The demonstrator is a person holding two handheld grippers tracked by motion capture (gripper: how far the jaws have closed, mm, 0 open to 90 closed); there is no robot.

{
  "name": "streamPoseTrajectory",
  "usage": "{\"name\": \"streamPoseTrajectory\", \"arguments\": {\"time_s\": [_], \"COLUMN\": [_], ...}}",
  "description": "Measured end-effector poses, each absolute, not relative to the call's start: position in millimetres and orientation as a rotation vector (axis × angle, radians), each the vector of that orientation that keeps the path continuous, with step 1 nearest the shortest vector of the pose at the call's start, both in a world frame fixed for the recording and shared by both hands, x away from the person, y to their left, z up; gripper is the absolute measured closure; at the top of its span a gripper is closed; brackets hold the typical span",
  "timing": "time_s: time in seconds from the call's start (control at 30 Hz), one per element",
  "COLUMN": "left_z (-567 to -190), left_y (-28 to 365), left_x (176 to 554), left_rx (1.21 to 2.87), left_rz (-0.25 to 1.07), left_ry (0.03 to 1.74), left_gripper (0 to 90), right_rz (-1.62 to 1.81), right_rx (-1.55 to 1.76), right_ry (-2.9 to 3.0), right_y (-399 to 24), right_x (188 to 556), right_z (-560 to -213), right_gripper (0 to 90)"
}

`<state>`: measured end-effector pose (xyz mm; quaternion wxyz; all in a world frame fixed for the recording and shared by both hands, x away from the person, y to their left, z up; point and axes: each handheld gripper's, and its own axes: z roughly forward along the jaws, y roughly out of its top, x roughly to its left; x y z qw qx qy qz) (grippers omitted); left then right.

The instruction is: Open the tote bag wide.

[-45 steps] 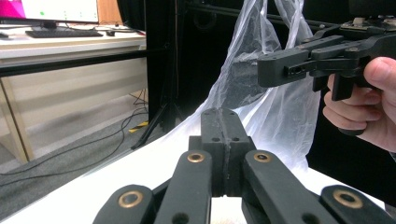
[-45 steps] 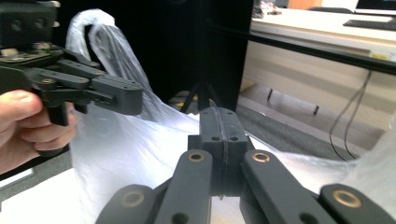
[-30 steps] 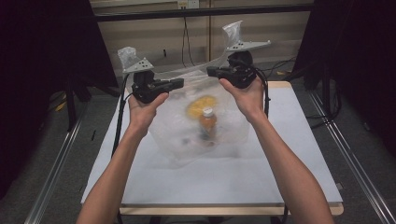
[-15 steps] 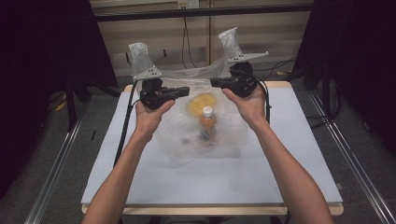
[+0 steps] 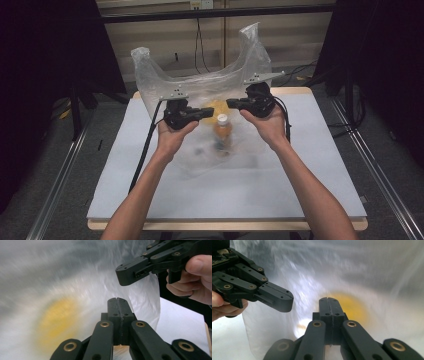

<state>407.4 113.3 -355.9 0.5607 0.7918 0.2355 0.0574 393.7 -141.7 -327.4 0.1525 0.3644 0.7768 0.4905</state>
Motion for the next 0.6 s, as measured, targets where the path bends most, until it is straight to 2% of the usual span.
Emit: {"name": "streamPoseTrajectory", "arguments": {"time_s": [0.6], "left_z": [-401], "left_y": [114], "left_x": [398], "left_rx": [1.967], "left_rz": [0.097], "left_ry": [0.563], "left_gripper": [90.0], "right_rz": [1.344], "right_rx": [1.083], "right_ry": [2.316], "right_y": [-154], "right_x": [377], "right_z": [-385], "right_gripper": [90.0]}}
